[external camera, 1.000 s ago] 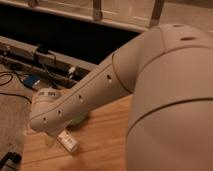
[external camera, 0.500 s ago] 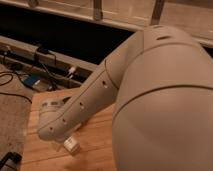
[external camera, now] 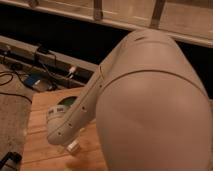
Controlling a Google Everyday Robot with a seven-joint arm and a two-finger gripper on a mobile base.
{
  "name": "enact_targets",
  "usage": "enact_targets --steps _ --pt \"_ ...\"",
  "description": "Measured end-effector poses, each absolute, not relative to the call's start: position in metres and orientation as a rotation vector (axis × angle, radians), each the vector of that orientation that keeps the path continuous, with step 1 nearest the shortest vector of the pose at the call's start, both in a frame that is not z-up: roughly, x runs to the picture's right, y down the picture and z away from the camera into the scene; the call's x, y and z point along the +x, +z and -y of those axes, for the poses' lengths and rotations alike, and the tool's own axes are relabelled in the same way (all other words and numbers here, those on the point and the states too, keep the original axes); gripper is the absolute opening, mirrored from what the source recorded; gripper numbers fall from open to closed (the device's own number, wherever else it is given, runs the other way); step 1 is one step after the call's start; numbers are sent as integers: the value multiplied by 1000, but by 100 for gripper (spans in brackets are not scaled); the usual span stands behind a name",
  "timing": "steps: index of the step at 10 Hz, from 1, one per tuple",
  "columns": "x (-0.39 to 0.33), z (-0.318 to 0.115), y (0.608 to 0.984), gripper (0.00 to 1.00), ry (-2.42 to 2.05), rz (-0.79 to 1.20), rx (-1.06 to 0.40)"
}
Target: Place the bottle in the ceramic bowl
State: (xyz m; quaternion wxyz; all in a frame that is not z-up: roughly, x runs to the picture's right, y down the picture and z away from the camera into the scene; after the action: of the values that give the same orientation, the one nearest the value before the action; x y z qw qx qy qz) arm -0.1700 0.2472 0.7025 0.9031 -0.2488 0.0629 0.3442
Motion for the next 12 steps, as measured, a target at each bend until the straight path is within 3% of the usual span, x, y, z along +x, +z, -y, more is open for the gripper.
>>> enact_targets --steps 12 --pt "-211 -264 763 80 683 -99 -624"
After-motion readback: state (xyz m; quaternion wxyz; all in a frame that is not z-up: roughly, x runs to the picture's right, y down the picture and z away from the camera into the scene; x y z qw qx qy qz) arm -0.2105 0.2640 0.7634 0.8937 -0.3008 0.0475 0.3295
